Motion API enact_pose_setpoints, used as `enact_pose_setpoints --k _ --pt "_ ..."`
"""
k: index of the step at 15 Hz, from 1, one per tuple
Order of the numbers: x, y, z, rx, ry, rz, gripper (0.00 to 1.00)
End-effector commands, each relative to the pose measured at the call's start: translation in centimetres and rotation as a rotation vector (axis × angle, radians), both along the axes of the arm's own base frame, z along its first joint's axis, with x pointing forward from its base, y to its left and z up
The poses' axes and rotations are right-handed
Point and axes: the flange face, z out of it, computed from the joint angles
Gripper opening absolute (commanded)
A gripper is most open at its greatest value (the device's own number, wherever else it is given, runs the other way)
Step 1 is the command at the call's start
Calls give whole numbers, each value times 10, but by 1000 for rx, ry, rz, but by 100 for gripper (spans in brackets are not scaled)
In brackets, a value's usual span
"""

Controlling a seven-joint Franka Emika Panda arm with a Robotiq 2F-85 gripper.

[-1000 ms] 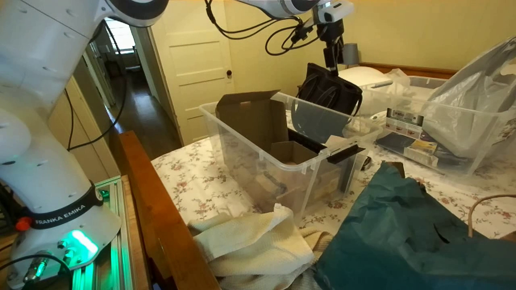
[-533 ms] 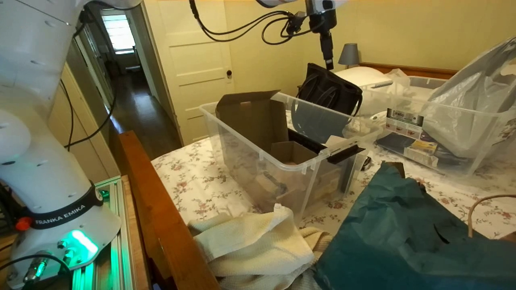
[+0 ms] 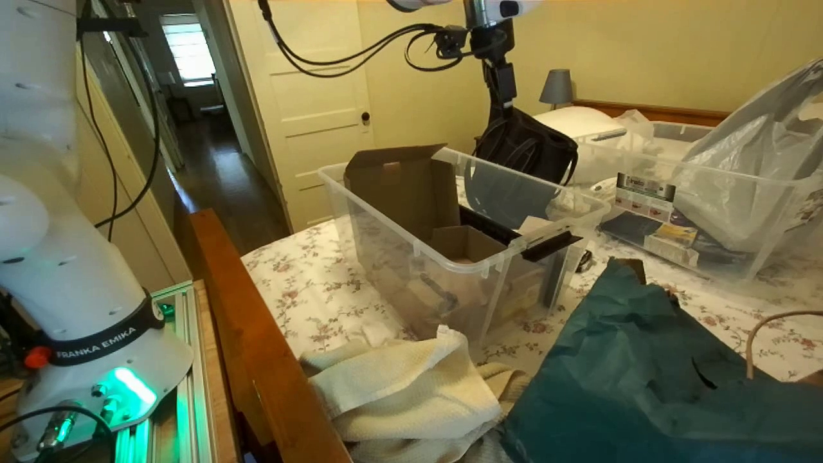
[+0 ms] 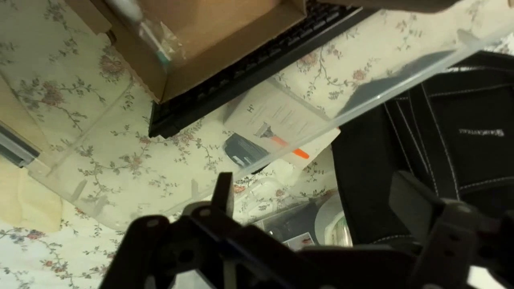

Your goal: Remove the white box from the clear container and place it on the bed.

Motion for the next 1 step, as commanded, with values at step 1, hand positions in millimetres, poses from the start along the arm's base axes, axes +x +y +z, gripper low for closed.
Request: enact_pose_setpoints --k 1 --pt "-8 1 -3 -2 12 24 100"
